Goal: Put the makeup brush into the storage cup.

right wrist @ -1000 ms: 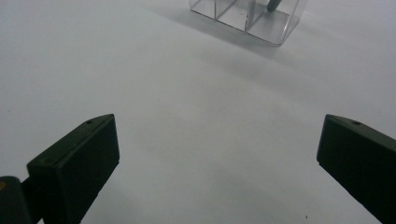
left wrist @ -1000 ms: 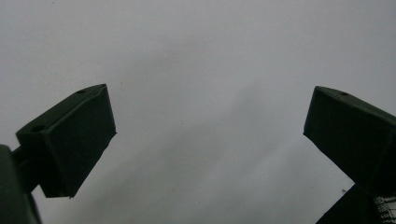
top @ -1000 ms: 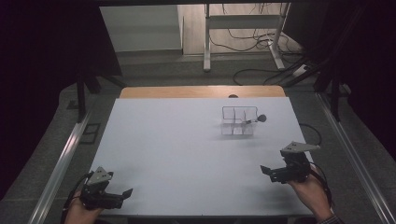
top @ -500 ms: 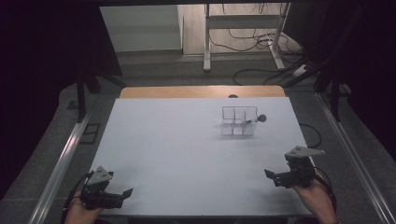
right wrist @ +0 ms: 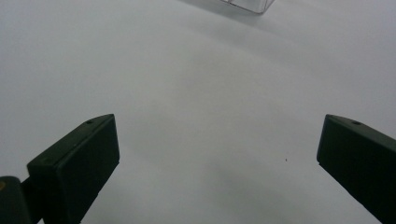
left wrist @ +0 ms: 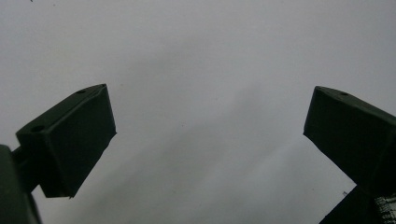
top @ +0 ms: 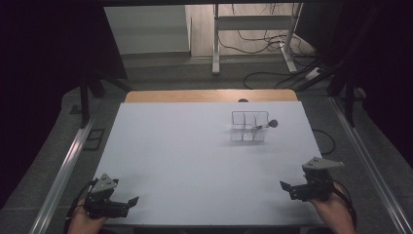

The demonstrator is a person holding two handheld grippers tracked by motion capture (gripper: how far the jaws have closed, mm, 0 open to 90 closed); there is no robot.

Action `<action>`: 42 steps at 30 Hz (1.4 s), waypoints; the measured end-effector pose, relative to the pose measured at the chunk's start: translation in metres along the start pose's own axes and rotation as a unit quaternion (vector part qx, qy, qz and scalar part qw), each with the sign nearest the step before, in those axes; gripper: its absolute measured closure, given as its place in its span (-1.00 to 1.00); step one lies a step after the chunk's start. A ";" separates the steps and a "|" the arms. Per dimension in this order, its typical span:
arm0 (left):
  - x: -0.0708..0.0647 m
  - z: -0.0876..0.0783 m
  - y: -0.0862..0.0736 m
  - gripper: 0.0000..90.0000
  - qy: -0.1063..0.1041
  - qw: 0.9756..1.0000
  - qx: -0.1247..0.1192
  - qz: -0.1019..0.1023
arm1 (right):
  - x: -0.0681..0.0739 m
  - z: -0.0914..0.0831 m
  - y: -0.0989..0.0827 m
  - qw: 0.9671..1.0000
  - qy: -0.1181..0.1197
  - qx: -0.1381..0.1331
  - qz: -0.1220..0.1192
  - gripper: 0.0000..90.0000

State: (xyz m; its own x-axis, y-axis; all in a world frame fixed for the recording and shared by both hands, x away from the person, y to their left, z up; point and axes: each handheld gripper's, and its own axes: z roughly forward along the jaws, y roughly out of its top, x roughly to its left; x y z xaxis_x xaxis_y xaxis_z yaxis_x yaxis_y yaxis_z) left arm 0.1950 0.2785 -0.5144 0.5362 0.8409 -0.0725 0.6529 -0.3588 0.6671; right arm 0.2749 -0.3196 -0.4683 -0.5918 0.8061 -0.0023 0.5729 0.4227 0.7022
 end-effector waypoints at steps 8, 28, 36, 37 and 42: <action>0.000 0.000 0.000 -0.95 0.000 1.000 -0.001 0.000 | -0.001 -0.006 -0.007 1.000 -0.007 0.004 0.000 -1.00; 0.000 0.000 0.001 -0.95 -0.001 1.000 0.000 0.003 | -0.002 -0.016 -0.027 0.999 -0.023 0.024 -0.010 -1.00; 0.000 0.000 0.001 -0.95 -0.001 1.000 0.000 0.003 | -0.002 -0.022 -0.035 0.999 -0.025 0.030 -0.004 -1.00; 0.000 0.000 0.001 -0.95 -0.001 1.000 0.000 0.003 | -0.002 -0.022 -0.036 0.999 -0.024 0.030 -0.001 -1.00; -0.001 0.001 0.002 -0.95 0.000 1.000 0.000 0.003 | -0.002 -0.023 -0.038 0.999 -0.021 0.032 0.003 -1.00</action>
State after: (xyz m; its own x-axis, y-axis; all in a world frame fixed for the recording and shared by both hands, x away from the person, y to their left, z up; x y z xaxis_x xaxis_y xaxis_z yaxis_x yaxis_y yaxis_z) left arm 0.1961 0.2769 -0.5139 0.5403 0.8388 -0.0676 0.6491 -0.3644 0.6677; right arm 0.2413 -0.3466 -0.4788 -0.5649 0.8247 -0.0281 0.6124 0.4418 0.6556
